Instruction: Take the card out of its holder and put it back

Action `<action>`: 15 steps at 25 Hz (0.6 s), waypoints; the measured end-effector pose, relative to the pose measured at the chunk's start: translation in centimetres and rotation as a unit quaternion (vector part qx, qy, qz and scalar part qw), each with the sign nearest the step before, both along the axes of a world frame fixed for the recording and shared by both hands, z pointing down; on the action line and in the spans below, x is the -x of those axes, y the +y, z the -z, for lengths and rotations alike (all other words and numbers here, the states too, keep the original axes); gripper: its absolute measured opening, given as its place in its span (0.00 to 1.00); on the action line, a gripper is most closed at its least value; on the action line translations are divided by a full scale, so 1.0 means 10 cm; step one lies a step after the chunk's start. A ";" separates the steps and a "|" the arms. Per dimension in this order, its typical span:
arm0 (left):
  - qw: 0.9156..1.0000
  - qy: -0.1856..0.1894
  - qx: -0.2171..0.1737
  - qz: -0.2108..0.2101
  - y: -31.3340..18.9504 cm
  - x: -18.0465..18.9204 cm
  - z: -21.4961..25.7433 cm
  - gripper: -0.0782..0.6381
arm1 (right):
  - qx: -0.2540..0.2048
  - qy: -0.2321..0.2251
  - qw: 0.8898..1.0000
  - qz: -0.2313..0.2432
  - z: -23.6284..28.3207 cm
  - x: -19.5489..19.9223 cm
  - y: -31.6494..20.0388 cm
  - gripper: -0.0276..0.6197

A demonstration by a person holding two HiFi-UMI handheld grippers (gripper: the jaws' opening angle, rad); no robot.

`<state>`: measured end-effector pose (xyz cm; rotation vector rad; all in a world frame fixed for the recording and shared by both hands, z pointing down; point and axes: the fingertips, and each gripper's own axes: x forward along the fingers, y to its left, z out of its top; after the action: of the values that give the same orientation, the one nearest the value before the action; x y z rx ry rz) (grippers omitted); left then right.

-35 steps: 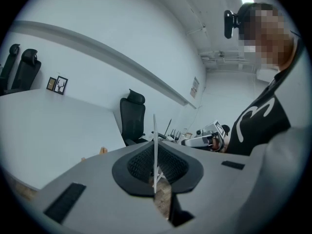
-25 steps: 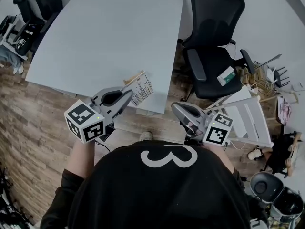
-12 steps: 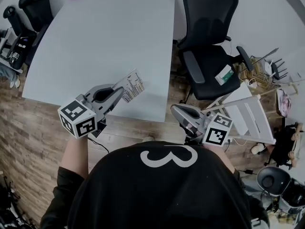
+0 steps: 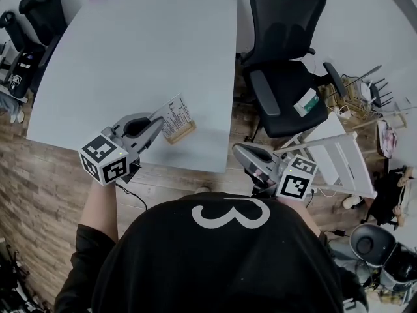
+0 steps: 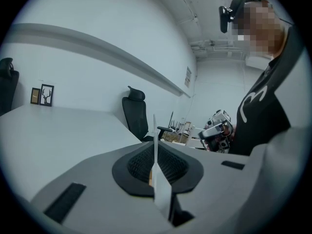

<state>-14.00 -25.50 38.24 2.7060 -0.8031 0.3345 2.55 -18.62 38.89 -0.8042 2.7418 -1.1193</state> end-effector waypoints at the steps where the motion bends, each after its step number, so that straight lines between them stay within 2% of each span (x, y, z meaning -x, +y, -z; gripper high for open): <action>1: 1.000 -0.002 -0.001 -0.003 -0.01 0.00 -0.01 0.14 | 0.001 0.000 1.000 0.000 0.00 0.01 -0.02 0.06; 5: 1.000 -0.027 -0.005 -0.012 -0.05 0.00 -0.11 0.14 | 0.005 0.001 1.000 0.001 -0.03 0.04 -0.07 0.06; 10: 0.999 -0.032 0.002 -0.010 -0.09 -0.01 -0.21 0.14 | 0.007 0.006 1.000 0.001 -0.04 0.06 -0.11 0.06; 15: 1.000 -0.020 0.009 -0.005 -0.12 0.00 -0.24 0.14 | 0.009 0.008 1.000 0.003 -0.05 0.07 -0.12 0.06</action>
<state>-14.05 -26.69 40.64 2.6956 -0.7951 0.3974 1.88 -19.83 39.43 -0.8116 2.7532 -1.1457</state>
